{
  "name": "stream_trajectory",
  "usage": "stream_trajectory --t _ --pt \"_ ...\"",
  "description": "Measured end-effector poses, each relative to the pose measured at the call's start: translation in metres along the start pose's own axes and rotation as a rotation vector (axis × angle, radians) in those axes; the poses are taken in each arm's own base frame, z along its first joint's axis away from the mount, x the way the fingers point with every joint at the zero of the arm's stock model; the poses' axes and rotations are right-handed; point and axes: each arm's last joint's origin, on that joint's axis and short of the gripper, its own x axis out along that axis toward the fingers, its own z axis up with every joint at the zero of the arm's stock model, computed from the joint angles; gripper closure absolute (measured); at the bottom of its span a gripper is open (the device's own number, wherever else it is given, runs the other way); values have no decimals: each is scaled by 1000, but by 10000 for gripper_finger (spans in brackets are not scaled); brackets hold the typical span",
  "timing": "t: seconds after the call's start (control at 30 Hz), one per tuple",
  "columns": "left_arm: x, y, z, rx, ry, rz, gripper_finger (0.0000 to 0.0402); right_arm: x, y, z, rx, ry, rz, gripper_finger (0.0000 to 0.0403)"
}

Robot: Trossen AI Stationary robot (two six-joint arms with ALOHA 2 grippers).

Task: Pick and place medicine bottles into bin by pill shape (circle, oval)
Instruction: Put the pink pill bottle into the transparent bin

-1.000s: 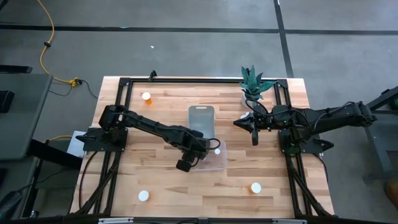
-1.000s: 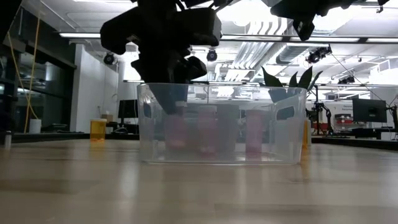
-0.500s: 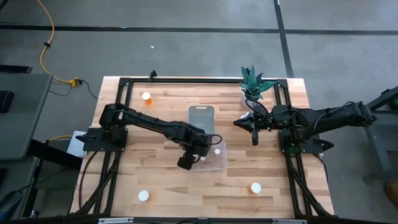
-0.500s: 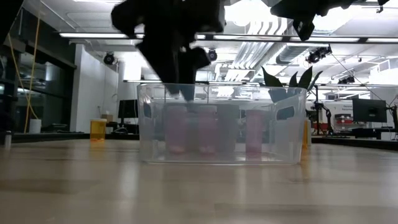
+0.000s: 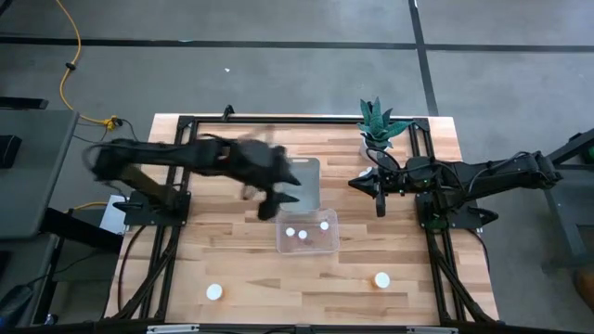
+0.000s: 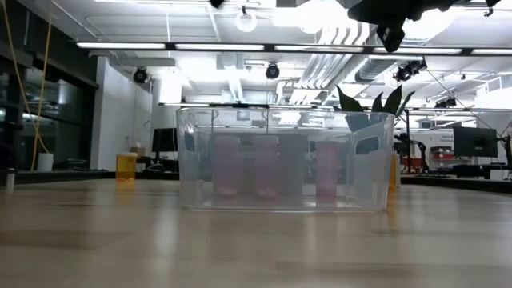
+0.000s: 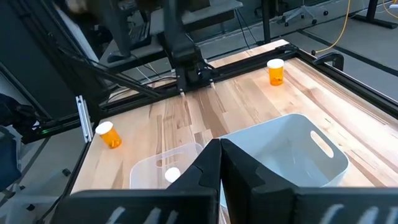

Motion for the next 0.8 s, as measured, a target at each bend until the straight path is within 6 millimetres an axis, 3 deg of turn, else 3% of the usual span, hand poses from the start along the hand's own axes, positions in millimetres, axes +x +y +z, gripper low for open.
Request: stream_trajectory --t 0.1,0.3,0.53,0.67,0.8 --pt "-28 -3 -15 -44 -217 -1 202 0 0 0 0 -1 1 403" --pt "-65 -4 -71 -142 -547 60 208 0 1 2 2 -17 5 403" --pt "-81 1 -131 -227 -780 96 214 0 1 4 -13 -35 11 403" --pt "-85 3 -151 -274 -810 104 225 0 1 4 -11 -35 11 403" --pt "-89 3 -155 -267 -826 105 250 0 1 4 -10 -37 8 403"
